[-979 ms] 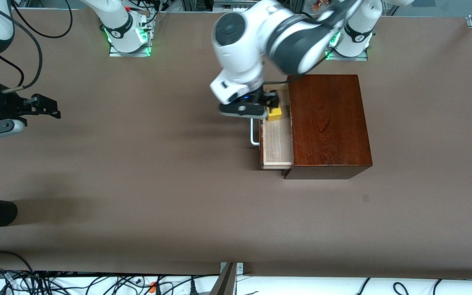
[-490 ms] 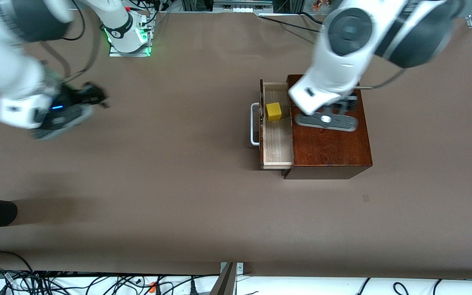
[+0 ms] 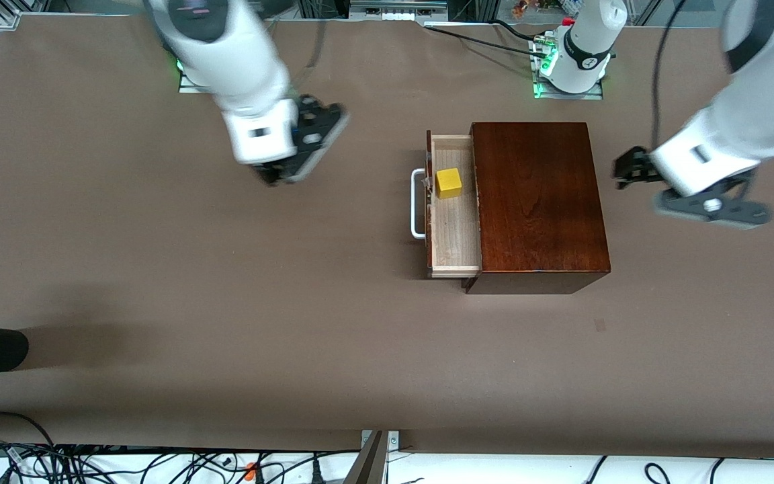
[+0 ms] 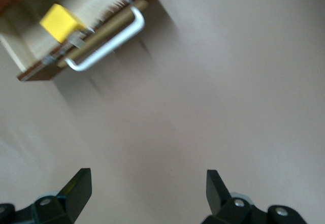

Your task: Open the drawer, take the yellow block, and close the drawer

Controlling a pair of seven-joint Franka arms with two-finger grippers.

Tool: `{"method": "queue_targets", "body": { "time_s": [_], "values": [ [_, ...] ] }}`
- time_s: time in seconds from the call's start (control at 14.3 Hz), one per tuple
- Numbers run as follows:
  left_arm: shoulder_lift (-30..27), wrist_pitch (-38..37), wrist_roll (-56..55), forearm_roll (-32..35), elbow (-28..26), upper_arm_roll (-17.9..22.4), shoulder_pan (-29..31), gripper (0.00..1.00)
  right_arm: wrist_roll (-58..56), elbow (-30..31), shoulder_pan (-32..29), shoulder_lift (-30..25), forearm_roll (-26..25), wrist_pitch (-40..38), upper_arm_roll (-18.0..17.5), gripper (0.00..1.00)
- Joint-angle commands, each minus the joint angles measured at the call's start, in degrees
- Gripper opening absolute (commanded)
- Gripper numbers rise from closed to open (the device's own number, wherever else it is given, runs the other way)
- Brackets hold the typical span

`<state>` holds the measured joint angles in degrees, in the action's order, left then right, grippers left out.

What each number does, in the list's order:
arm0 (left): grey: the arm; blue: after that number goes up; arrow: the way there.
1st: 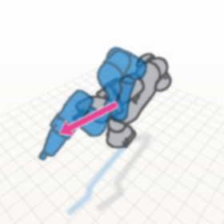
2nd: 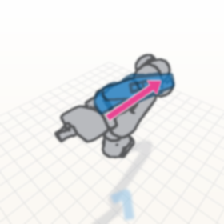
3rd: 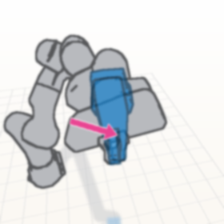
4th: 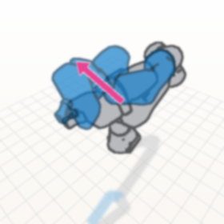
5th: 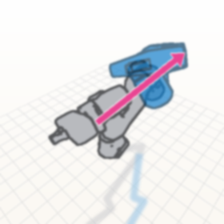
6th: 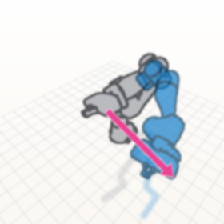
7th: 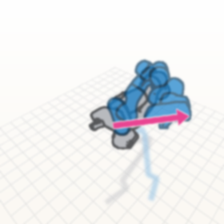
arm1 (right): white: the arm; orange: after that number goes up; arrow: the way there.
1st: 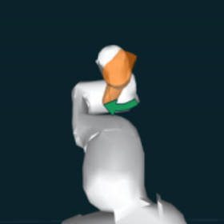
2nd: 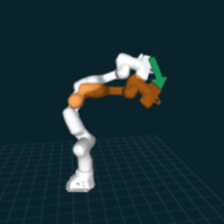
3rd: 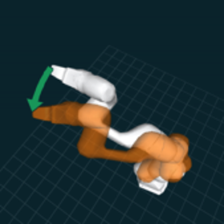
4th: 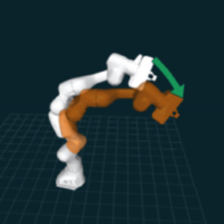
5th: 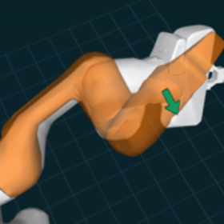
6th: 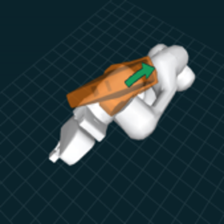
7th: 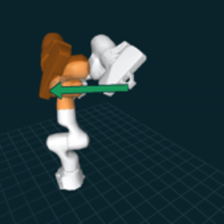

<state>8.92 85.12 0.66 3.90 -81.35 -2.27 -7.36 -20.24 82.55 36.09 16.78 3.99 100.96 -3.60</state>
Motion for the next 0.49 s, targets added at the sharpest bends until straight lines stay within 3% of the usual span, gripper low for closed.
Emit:
{"method": "queue_targets", "body": {
  "time_s": [0.0, 0.21, 0.42],
  "values": [
    [-7.25, 8.54, 1.54, -0.92, -11.28, 1.91, 0.68, 1.00, -1.90, -9.31, 7.31, 8.33, -3.02, 0.82, 0.35, 1.00],
    [-7.87, 10.33, 0.84, -1.26, -12.34, 3.50, 1.30, 1.00, -4.71, -15.21, 13.55, 14.14, -3.90, 3.26, 0.35, 1.00],
    [-9.01, 10.24, 1.01, -1.44, -13.05, 3.68, 1.74, 1.00, -6.39, -16.10, 18.04, 19.76, -7.76, 10.11, 0.44, 1.00]
  ]
}}
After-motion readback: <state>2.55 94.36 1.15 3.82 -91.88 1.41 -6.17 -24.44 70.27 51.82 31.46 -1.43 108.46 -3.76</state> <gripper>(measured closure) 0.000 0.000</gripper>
